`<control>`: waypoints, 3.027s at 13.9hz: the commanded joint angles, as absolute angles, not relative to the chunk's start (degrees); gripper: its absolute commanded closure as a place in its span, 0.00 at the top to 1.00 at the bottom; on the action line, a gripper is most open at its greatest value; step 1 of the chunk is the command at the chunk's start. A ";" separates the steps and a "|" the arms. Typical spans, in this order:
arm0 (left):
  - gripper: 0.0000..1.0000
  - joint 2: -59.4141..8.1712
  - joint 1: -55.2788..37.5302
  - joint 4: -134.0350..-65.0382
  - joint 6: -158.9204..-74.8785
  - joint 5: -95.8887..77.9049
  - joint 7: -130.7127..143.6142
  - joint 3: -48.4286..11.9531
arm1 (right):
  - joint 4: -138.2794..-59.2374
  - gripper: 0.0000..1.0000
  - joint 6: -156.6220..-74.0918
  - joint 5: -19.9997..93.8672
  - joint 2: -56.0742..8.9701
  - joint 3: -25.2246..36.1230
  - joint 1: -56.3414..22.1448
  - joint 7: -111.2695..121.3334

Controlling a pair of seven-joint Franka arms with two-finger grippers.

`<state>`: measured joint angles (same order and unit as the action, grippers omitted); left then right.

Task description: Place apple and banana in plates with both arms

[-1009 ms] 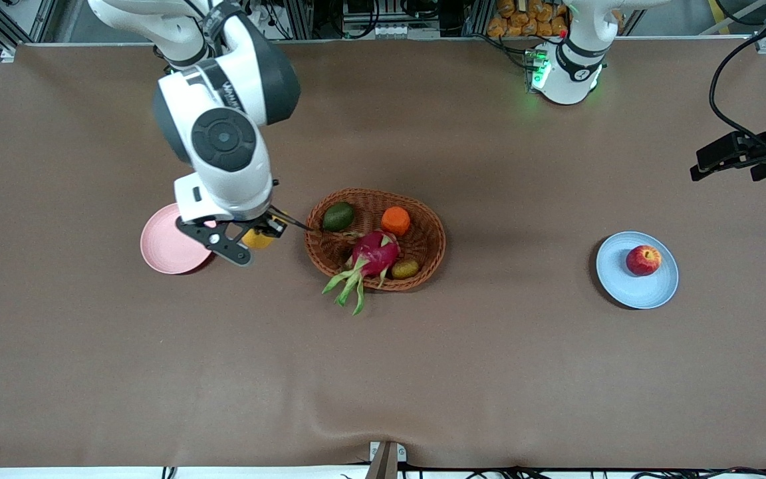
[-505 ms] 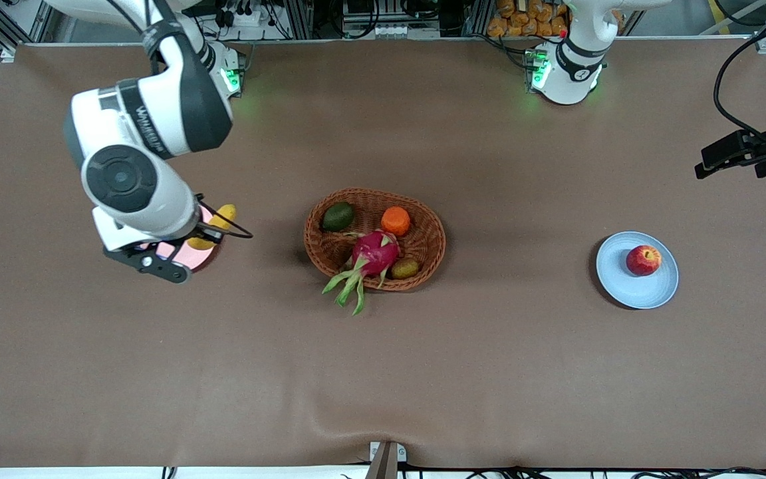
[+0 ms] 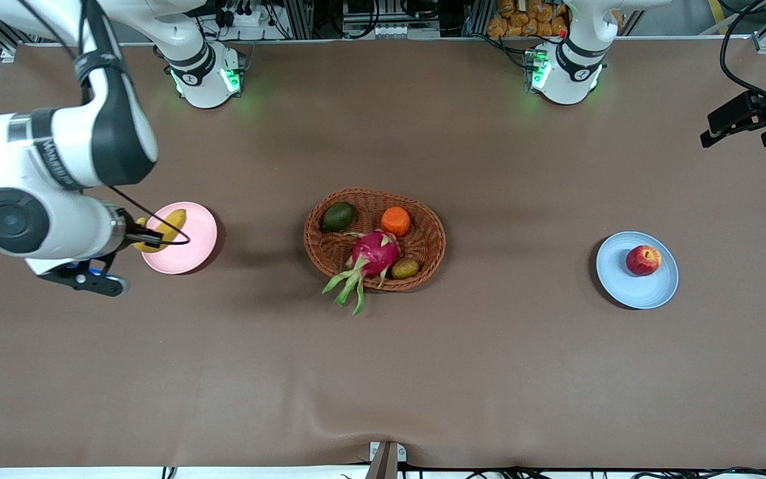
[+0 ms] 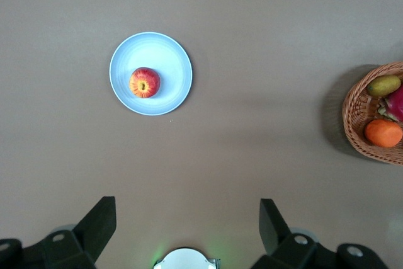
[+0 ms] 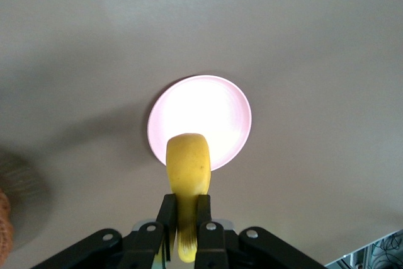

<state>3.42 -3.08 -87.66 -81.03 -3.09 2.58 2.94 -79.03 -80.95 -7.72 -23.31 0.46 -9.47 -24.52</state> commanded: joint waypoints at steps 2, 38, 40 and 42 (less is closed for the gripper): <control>1.00 5.19 -2.90 -89.74 -81.56 -3.95 2.99 3.52 | -80.94 0.00 -81.03 -7.38 -25.65 -0.70 -5.98 -21.10; 1.00 3.08 -2.99 -88.42 -81.91 -1.41 2.11 2.02 | -78.31 1.00 -90.26 0.88 -18.38 -1.49 0.00 -13.71; 1.00 3.08 -2.99 -88.51 -81.83 -1.41 2.11 2.11 | -78.40 1.00 -89.83 0.88 -17.32 -1.32 0.17 -13.27; 1.00 2.99 -3.16 -88.51 -81.91 -1.41 2.20 2.02 | -78.75 1.00 -89.91 0.88 -15.92 -1.23 0.44 -13.27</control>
